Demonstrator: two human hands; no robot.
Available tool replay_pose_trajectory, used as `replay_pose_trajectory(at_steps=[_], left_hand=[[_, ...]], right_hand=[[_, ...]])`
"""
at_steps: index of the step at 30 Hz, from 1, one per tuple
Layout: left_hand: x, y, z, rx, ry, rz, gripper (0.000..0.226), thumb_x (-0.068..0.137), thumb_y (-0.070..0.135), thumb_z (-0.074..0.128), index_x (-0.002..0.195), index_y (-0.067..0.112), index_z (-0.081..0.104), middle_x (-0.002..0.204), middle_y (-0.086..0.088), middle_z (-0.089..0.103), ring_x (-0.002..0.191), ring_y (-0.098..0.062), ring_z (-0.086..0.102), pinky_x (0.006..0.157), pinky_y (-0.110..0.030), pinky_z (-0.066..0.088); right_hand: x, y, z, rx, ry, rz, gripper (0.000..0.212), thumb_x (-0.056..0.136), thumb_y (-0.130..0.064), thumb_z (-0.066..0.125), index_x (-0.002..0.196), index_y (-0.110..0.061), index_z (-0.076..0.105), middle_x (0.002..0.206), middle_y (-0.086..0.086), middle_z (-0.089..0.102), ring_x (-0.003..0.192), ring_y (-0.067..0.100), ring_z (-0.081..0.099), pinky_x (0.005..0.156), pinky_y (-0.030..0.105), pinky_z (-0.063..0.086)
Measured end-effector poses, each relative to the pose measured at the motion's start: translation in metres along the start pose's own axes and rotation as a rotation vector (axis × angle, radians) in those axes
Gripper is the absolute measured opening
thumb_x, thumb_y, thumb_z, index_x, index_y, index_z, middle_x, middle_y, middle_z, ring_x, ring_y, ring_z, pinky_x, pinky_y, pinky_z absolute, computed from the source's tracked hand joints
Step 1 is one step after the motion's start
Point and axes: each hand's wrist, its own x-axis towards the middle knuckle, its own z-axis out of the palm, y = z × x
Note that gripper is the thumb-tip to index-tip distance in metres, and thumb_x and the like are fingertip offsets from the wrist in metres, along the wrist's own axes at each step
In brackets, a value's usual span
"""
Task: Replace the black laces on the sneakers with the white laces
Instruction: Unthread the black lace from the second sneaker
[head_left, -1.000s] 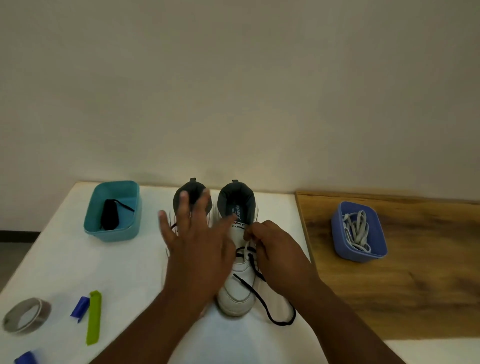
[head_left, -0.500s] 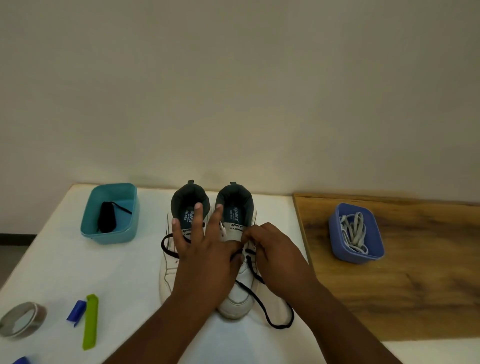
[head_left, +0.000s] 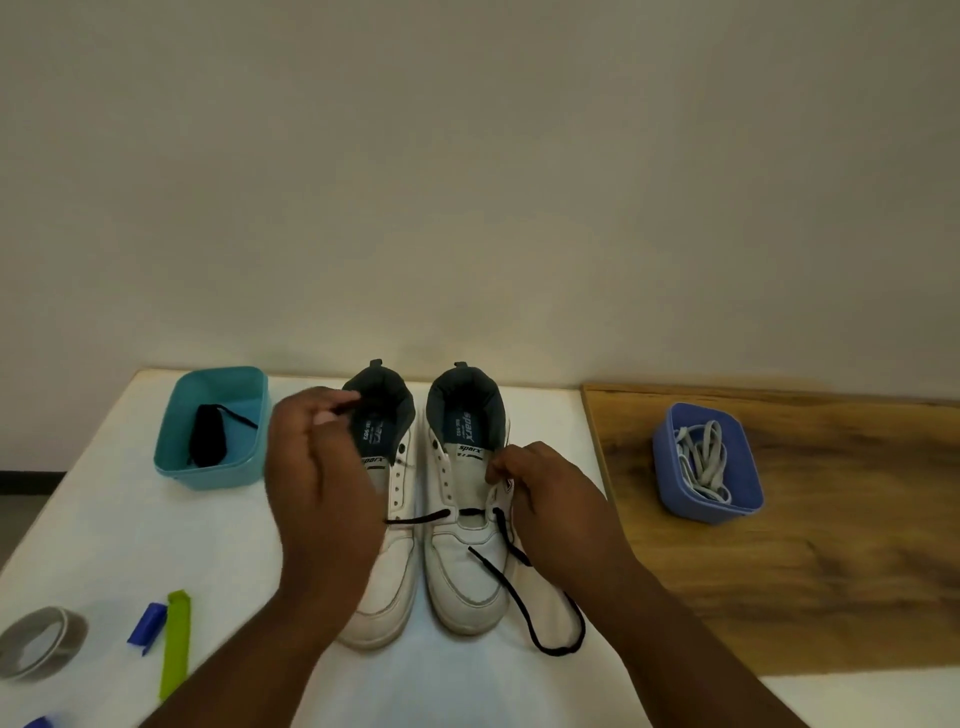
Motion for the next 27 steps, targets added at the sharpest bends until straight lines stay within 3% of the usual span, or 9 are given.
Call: replay_pose_trajectory(at_steps=[3,6,9,11,14,16,20,24,27], left_hand=[[0.012,0.018,-0.009,-0.438,0.096,-0.215,0.027,0.097,0.013,0.036,0.086,0.019,0.06,0.084,-0.004,0.067,0.072,-0.024,0.064,0.069,-0.035,0.057],[0.015,0.028,-0.019,-0.547,0.027,-0.276,0.023,0.093,0.016,0.034,0.075,0.021,0.047,0.065,-0.001,0.053,0.046,-0.012,0.035,0.045,-0.025,0.034],[0.008,0.025,-0.017,-0.343,-0.179,-0.33,0.023,0.093,0.022,0.042,0.071,0.02,0.046,0.06,-0.002,0.047,0.046,-0.011,0.033,0.043,-0.025,0.027],[0.003,0.02,-0.015,-0.031,-0.401,-0.332,0.033,0.1,0.022,0.045,0.068,0.02,0.051,0.059,-0.002,0.051,0.048,-0.012,0.04,0.046,-0.028,0.032],[-0.012,0.014,-0.019,0.481,-0.873,-0.204,0.033,0.098,0.035,0.048,0.073,0.019,0.062,0.069,-0.001,0.066,0.056,-0.005,0.057,0.058,-0.035,0.049],[-0.024,0.014,-0.02,0.75,-1.043,-0.059,0.042,0.095,0.049,0.046,0.074,0.015,0.059,0.074,-0.004,0.062,0.066,-0.01,0.06,0.066,-0.037,0.051],[-0.024,0.014,-0.012,0.943,-0.834,0.117,0.051,0.093,0.061,0.045,0.064,0.019,0.049,0.065,-0.002,0.052,0.062,-0.012,0.053,0.057,-0.023,0.037],[-0.017,0.008,-0.007,0.858,-0.639,0.15,0.035,0.095,0.047,0.05,0.069,0.024,0.055,0.068,0.004,0.056,0.064,-0.011,0.054,0.059,-0.021,0.043],[-0.019,0.003,-0.006,0.868,-0.693,0.162,0.019,0.093,0.04,0.05,0.081,0.029,0.06,0.082,0.01,0.06,0.076,-0.009,0.057,0.069,-0.022,0.046]], right_hand=[[-0.001,0.002,0.001,0.005,-0.008,0.017,0.031,0.094,-0.008,0.053,0.11,-0.032,0.063,0.111,-0.007,0.059,0.094,0.013,0.057,0.071,0.015,0.04],[-0.003,0.002,0.003,0.027,0.018,0.024,0.023,0.1,-0.017,0.049,0.108,-0.035,0.063,0.108,-0.009,0.058,0.089,0.008,0.057,0.071,0.016,0.043],[-0.003,-0.001,0.003,0.078,0.043,0.033,0.015,0.102,-0.029,0.051,0.107,-0.037,0.062,0.106,-0.012,0.056,0.088,0.006,0.057,0.07,0.015,0.044],[-0.001,-0.003,0.004,0.112,0.044,0.022,0.012,0.1,-0.036,0.056,0.108,-0.038,0.064,0.108,-0.014,0.053,0.095,0.004,0.056,0.075,0.016,0.047],[0.0,-0.004,0.005,0.194,0.064,-0.01,0.014,0.098,-0.034,0.062,0.109,-0.037,0.07,0.115,-0.015,0.05,0.108,0.001,0.053,0.086,0.018,0.048],[-0.001,-0.002,0.006,0.184,0.067,-0.02,0.017,0.097,-0.031,0.064,0.111,-0.038,0.071,0.127,-0.013,0.048,0.122,0.003,0.047,0.096,0.025,0.049],[-0.003,-0.003,0.008,0.015,0.013,-0.026,0.022,0.096,-0.036,0.066,0.117,-0.043,0.069,0.164,-0.007,0.022,0.154,0.02,0.006,0.12,0.036,0.018],[-0.006,-0.005,0.016,-0.045,0.0,-0.063,0.026,0.092,-0.046,0.055,0.113,-0.047,0.071,0.17,-0.003,0.006,0.156,0.029,-0.015,0.123,0.044,0.002],[-0.007,-0.008,0.018,-0.033,-0.033,-0.043,0.025,0.091,-0.046,0.056,0.11,-0.047,0.072,0.17,-0.004,-0.001,0.15,0.022,-0.027,0.123,0.049,0.0]])
